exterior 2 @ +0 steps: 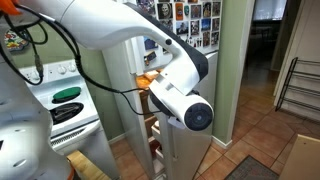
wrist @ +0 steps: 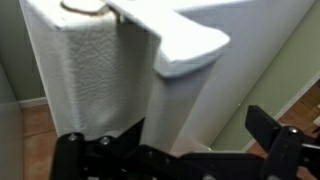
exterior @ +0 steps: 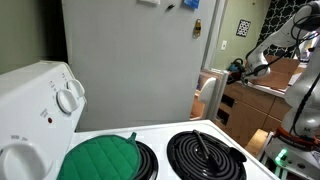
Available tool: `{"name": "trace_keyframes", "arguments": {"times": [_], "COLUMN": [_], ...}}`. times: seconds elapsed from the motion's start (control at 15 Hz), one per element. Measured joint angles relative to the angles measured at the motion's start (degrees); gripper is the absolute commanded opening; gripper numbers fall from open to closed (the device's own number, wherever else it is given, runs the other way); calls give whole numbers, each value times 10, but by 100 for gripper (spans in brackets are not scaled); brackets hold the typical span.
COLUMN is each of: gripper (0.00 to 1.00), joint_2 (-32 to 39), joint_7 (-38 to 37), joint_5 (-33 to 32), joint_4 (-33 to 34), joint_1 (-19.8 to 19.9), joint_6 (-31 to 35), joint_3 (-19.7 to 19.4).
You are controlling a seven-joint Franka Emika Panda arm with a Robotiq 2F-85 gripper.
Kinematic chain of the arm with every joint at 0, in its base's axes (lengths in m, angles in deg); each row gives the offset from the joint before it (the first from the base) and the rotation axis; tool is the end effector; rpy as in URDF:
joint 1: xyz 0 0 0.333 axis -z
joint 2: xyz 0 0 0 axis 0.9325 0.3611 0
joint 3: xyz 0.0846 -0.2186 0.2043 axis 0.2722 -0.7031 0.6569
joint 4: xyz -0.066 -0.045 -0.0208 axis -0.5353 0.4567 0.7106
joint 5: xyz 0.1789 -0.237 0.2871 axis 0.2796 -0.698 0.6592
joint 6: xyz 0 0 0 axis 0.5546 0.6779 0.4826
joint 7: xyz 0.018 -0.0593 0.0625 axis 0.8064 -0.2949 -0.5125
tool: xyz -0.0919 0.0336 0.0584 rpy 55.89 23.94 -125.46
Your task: Open the bottom part of the fridge
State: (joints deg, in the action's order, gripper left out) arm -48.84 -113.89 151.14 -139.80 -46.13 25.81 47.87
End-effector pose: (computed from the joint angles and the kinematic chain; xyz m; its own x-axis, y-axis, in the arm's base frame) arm 0.3917 -0.2889 0.2907 -0.1315 -0.3931 -0.9101 -0.6487 0.7283 -0.2209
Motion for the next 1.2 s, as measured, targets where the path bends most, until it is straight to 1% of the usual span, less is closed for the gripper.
{"name": "trace_keyframes", "arguments": {"times": [0.2,0.8,0.93,1.2], "gripper": [100,100,100,100], "joint_2": [-8,-8,-5,7], "joint_7": [24,29,61,176], "joint_5": [4,1,2,1], "joint_4": [0,-1,5,29], "joint_1": [6,8,10,20], "joint_6": [28,29,28,13], "joint_3": [-3,-5,-8,-22]}}
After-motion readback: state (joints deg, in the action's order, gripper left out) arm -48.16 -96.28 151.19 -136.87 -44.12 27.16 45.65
